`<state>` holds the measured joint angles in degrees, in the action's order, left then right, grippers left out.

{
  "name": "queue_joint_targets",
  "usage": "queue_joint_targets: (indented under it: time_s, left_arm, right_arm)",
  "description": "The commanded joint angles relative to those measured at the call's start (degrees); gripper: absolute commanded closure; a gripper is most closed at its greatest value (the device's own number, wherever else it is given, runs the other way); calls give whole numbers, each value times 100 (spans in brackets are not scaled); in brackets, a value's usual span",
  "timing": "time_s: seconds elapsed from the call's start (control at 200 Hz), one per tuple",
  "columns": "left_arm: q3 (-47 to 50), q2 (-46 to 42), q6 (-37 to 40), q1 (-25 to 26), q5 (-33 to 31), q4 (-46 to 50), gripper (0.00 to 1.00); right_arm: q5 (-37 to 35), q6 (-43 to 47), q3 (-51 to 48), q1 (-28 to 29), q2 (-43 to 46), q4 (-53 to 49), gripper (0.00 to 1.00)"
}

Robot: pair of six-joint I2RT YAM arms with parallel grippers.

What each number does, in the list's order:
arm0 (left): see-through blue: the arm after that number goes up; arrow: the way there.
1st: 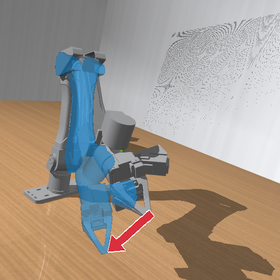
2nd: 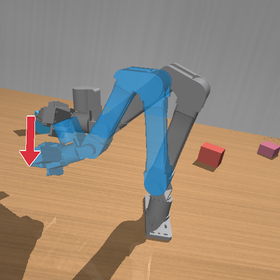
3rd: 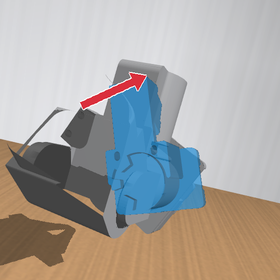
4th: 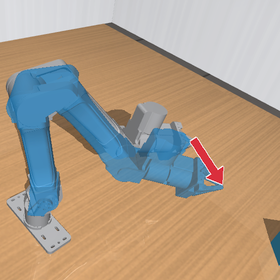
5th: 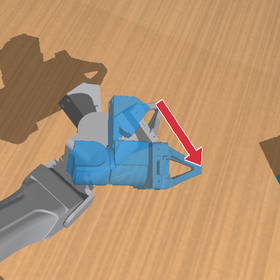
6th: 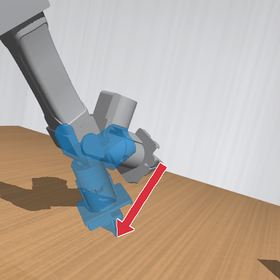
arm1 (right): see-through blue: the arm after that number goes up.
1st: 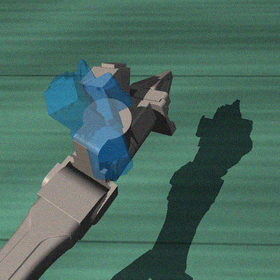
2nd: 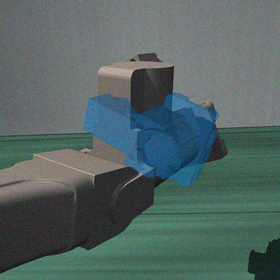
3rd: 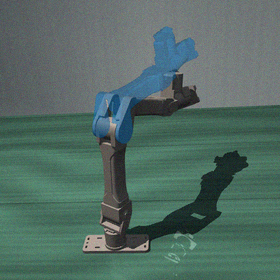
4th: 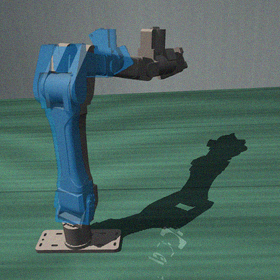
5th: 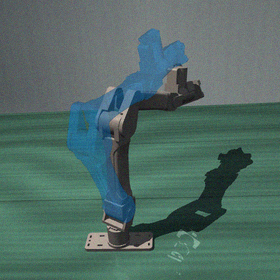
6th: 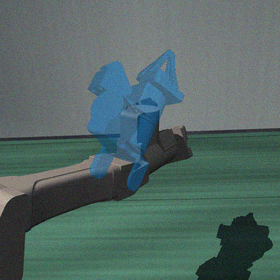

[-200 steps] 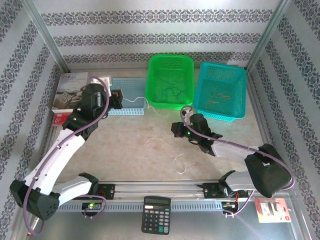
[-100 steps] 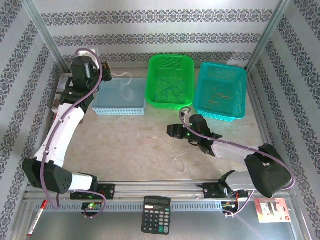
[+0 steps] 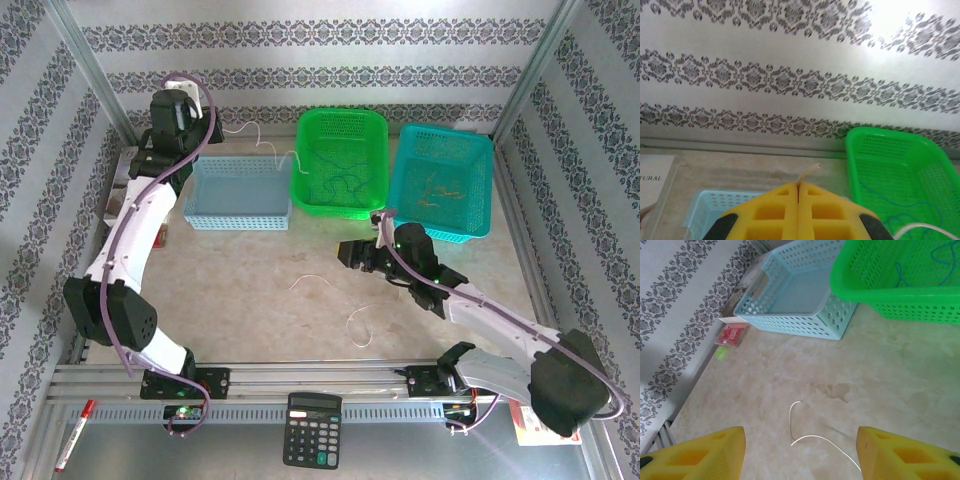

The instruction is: Untangle the cables

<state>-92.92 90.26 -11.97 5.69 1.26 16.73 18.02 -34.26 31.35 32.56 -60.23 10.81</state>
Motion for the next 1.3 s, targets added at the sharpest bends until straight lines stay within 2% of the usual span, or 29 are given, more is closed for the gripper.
queue_joint_targets:
  time_s: [0.0,0.225,0.505,0.555,0.635,0.794,0.909,1.054,1.294]
  left_arm:
    - [-140,184,212,-87,-55,-213,100]
    - [108,510,259,-95,-25,-359,100]
    - [699,836,380,-147,42,-336,100]
    - [793,807,381,-157,45,-342,92]
    - [846,743,372,-180,26,-322,73]
    - [733,501,284,-191,65,-230,25]
    - [644,309,146,-193,278,-87,1]
    - [918,-54,-201,-191,794,-79,0]
    - [2151,-938,-1046,-193,1716,-689,0]
  right_arm:
    - [-114,153,161,-90,323,-404,39]
    - [-109,253,117,-153,564,-688,39]
    - [-26,391,55,-101,313,-731,39]
    - [-43,458,55,-87,243,-770,39]
    - [-59,572,72,-59,98,-820,38]
    - [-200,878,197,113,-324,-913,38]
    - [-313,1158,393,353,-753,-983,38]
    - [-372,1586,751,661,-1418,-1179,37]
    - [-537,2610,1495,1008,-2407,-1838,36]
